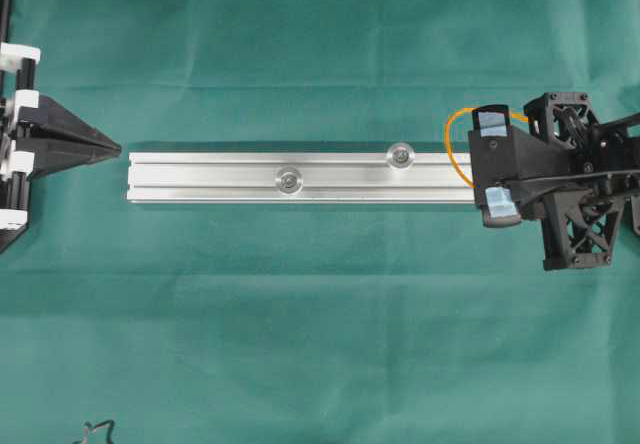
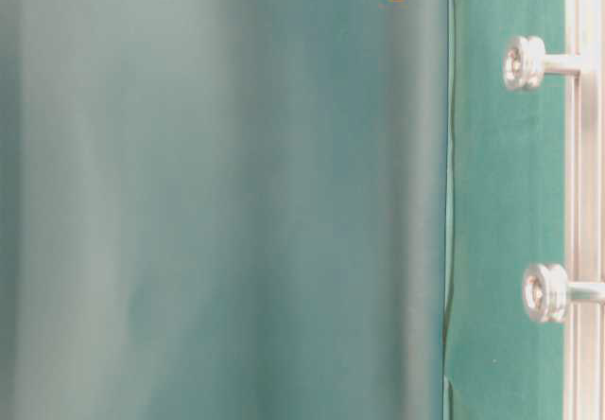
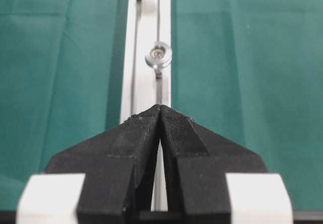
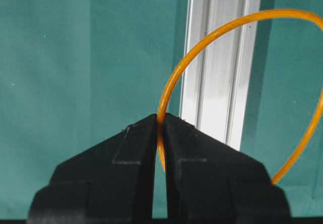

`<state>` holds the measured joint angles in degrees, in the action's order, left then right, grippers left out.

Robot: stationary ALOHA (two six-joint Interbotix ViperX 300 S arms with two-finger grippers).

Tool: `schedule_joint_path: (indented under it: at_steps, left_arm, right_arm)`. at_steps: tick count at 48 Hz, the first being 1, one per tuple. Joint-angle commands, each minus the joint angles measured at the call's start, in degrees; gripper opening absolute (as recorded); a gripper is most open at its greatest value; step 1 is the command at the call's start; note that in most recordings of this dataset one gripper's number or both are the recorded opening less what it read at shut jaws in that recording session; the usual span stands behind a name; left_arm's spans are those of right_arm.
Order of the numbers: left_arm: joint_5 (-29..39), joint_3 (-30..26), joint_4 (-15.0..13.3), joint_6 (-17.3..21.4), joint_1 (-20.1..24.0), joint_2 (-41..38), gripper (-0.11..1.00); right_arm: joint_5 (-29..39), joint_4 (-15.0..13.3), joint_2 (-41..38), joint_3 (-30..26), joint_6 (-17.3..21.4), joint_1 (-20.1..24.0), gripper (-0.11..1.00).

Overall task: Hook the rubber onto the shaft.
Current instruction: 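Lift the ring with the right gripper and carry it left along the rail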

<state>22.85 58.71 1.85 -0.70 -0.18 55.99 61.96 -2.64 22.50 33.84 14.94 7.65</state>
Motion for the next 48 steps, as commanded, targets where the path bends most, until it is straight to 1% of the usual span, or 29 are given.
schedule_joint_path:
  at_steps: [1, 8, 18, 28, 48]
  left_arm:
    - [-0.26, -1.76, 0.09, 0.0, -0.09, -0.35, 0.0]
    - [-0.26, -1.76, 0.09, 0.0, 0.0, -0.35, 0.0]
    - [-0.26, -1.76, 0.09, 0.09, -0.09, -0.35, 0.0]
    - [-0.26, -1.76, 0.09, 0.0, -0.09, -0.35, 0.0]
    - [-0.35, -1.76, 0.09, 0.0, -0.09, -0.35, 0.0]
  right_arm:
    - [0.0, -0.18, 0.53, -1.67, 0.09, 0.18, 0.07]
    - [-0.26, -0.18, -0.7, -2.46, 0.09, 0.09, 0.07]
    - [-1.93, -0.79, -4.13, -5.19, 0.09, 0.09, 0.07]
    - [-2.9, -2.64, -8.53, -9.32, 0.09, 0.0, 0.07]
    - [-3.25, -2.81, -15.91, -17.75, -0.18, -1.05, 0.07]
